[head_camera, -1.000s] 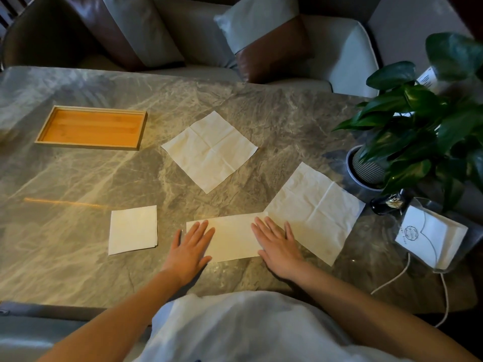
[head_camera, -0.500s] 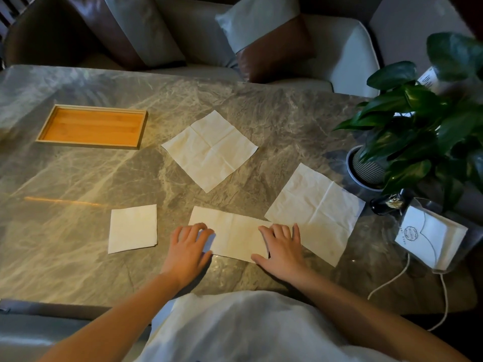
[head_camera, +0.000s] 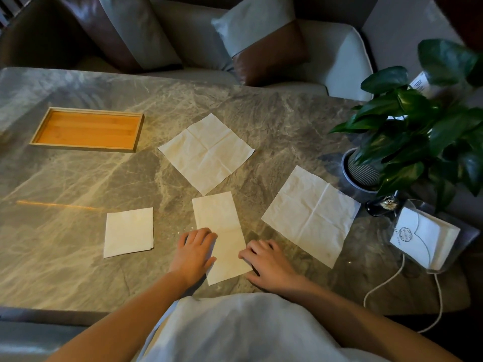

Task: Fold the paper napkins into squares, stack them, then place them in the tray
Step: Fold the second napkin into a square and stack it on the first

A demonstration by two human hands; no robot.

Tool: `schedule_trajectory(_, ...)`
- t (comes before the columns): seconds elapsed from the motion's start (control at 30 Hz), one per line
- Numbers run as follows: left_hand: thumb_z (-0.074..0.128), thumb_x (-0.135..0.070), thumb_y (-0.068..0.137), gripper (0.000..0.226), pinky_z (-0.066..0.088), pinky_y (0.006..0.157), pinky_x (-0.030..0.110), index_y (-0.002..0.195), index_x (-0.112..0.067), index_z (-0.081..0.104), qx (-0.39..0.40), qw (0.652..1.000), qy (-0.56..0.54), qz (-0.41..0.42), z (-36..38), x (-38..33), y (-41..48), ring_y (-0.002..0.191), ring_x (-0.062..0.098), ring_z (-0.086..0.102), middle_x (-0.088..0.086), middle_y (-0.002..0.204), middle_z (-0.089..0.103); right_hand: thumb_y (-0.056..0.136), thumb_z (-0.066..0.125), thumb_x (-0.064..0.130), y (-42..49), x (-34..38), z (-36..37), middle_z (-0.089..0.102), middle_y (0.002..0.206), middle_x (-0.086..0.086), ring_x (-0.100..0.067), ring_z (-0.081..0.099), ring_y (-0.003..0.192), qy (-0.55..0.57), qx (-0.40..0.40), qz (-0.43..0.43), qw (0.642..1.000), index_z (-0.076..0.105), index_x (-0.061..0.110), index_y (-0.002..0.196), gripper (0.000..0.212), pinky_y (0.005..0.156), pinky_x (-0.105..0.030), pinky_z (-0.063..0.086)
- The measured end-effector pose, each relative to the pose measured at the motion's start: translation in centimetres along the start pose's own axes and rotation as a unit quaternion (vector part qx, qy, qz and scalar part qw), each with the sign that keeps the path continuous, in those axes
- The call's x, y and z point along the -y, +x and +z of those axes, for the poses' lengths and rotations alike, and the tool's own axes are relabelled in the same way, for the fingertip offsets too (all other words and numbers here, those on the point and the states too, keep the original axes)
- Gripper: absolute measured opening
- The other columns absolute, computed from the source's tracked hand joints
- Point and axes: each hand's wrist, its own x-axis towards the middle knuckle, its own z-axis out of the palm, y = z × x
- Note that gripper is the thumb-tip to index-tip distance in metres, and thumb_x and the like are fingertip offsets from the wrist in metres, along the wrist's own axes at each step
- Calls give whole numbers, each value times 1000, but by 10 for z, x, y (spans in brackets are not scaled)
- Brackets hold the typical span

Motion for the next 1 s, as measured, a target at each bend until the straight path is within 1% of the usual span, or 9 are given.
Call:
schedule_trajectory(0.13, 57, -16, 87, 47, 37, 103, 44, 133, -18, 49, -11, 999, -40, 9, 5, 5, -9, 122, 28, 50, 4, 135, 53, 85, 63, 32, 4, -3, 5, 48, 119, 4, -18, 42, 111, 8, -16, 3, 1000, 50, 26, 122, 39, 101, -36, 32)
schedule_trajectory(0.23, 53, -7, 86, 54, 30, 110, 43, 138, -17, 44, -5, 998, -60, 10, 4, 7, -13, 130, 28, 44, 6, 144, 45, 88, 62, 29, 8, -2, 7, 50, 110, 4, -17, 45, 106, 30, -41, 17, 999, 56, 25, 114, 27, 94, -33, 32)
schedule_trajectory(0.33, 50, -11, 89, 53, 26, 112, 40, 141, -18, 40, -2, 998, -59, 9, 5, 7, -15, 133, 25, 39, 3, 149, 39, 91, 58, 21, 13, 1, 7, 52, 102, 2, -18, 50, 103, 68, -81, 64, 992, 61, 20, 100, 10, 90, -33, 35)
schedule_trajectory(0.43, 50, -16, 89, 51, 28, 111, 42, 139, -18, 42, 5, 998, -65, 11, 5, 7, -16, 132, 27, 42, 4, 148, 41, 94, 54, 21, 15, 4, 9, 54, 105, 1, -18, 50, 101, 67, -89, 68, 991, 61, 18, 100, 10, 87, -34, 38)
schedule_trajectory(0.6, 56, -23, 87, 49, 28, 110, 41, 134, -19, 46, 4, 997, -78, 9, 6, 9, -15, 130, 25, 42, 2, 143, 45, 98, 47, 24, 12, 6, 1, 52, 107, 4, -17, 55, 82, 153, -143, 78, 975, 54, 16, 99, 11, 69, -38, 50)
schedule_trajectory(0.7, 62, -15, 81, 35, 37, 100, 36, 115, -21, 58, -10, 989, -142, -32, 2, 4, -11, 121, 25, 49, 0, 130, 56, 95, 53, 26, 11, 8, 0, 49, 112, 8, -13, 56, 82, 199, -165, 63, 964, 51, 19, 99, 8, 67, -37, 53)
schedule_trajectory(0.77, 63, -11, 79, 28, 44, 88, 33, 104, -24, 60, -18, 977, -193, -86, -3, 2, -7, 112, 23, 53, 0, 123, 61, 88, 64, 28, 12, 5, 0, 46, 122, 9, -11, 57, 90, 203, -144, 61, 966, 49, 21, 109, 27, 71, -35, 54)
schedule_trajectory(0.87, 63, -9, 79, 29, 48, 79, 30, 102, -27, 61, -15, 966, -231, -113, -6, 3, -7, 102, 18, 57, -3, 115, 63, 79, 75, 30, 10, -3, 2, 38, 136, 10, -9, 52, 110, 191, -90, 70, 975, 43, 25, 130, 60, 84, -32, 53)
schedule_trajectory(1.0, 61, -10, 80, 23, 50, 68, 32, 96, -26, 62, -11, 969, -231, -92, -7, 2, -14, 84, 17, 61, -5, 97, 69, 87, 66, 27, 8, -4, 7, 54, 119, 9, -10, 57, 100, 200, -129, 53, 970, 65, 17, 112, 27, 78, -34, 54)
